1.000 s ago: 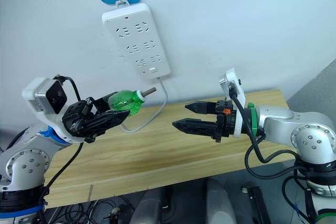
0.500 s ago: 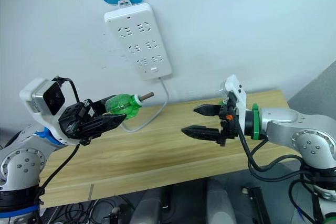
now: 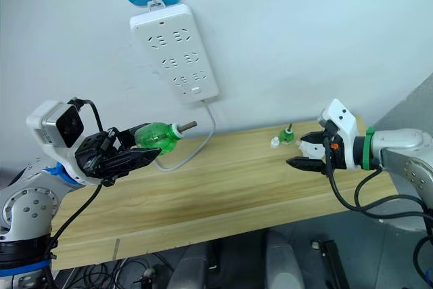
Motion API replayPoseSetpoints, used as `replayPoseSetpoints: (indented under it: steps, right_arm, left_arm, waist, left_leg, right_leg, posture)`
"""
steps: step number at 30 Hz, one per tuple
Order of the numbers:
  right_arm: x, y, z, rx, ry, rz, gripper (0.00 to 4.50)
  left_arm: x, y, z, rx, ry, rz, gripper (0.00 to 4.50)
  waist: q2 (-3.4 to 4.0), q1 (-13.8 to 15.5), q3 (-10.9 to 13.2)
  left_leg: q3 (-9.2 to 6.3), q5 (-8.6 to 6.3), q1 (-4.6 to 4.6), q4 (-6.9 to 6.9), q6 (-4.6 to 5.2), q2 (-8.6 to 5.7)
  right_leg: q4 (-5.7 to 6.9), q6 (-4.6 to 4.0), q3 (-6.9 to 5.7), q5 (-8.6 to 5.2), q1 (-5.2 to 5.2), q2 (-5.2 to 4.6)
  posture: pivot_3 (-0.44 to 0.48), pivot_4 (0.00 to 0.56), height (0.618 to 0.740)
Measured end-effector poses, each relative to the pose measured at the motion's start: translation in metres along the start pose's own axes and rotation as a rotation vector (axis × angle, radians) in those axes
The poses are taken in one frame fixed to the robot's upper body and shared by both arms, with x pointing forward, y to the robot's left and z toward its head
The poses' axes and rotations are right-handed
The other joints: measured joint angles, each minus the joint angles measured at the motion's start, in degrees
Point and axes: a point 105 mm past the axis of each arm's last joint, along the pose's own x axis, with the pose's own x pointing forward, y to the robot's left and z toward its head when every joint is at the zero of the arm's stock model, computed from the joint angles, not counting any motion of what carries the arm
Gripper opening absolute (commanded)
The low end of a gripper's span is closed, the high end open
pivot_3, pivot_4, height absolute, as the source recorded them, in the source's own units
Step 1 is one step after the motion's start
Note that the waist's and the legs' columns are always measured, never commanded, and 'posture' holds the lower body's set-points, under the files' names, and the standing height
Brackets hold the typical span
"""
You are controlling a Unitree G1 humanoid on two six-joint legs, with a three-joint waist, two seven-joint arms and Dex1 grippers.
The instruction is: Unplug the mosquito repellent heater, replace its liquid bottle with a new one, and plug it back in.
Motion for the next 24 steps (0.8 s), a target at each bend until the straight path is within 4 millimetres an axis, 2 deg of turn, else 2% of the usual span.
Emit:
replayPoseSetpoints:
  steps: [4, 12, 20, 24]
  right_arm:
    - [0.003, -0.021, -0.006, -0.054, 0.098, -0.035, 4.45]
    - [0.018, -0.058, -0.03, -0.154, 0.332, -0.083, 4.45]
    - [0.028, -0.078, -0.036, -0.199, 0.444, -0.09, 4.45]
    - [0.035, -0.081, -0.043, -0.207, 0.492, -0.087, 4.45]
  left_arm:
    - [0.0, 0.001, 0.0, 0.003, 0.006, 0.0, 2.31]
    - [-0.001, 0.0, -0.003, -0.002, 0.003, 0.007, 2.31]
    - [-0.003, 0.0, -0.006, -0.017, 0.005, 0.027, 2.31]
    - [-0.004, -0.001, -0.008, -0.019, 0.011, 0.032, 2.31]
  waist:
    - [0.0, -0.3, 0.0]
    - [0.0, -0.5, 0.0]
    - [0.0, -0.4, 0.0]
    - [0.01, -0.3, 0.0]
  left_leg:
    - [0.01, 0.0, 0.0, 0.0, 0.0, 0.0]
    - [0.04, 0.0, 0.0, 0.0, -0.01, 0.0]
    - [0.02, 0.01, 0.0, 0.0, -0.02, -0.01]
    - [0.0, 0.01, 0.0, 0.0, -0.02, 0.0]
  right_leg:
    - [0.0, 0.0, 0.0, 0.0, -0.01, -0.03]
    - [0.0, 0.0, 0.01, 0.0, -0.03, -0.07]
    - [0.01, -0.01, -0.01, 0.01, -0.02, -0.12]
    - [0.01, -0.01, -0.03, 0.01, -0.02, -0.15]
  posture:
    - [-0.273, 0.312, 0.734]
    - [-0.251, 0.32, 0.734]
    - [-0.234, 0.328, 0.734]
    - [-0.223, 0.333, 0.734]
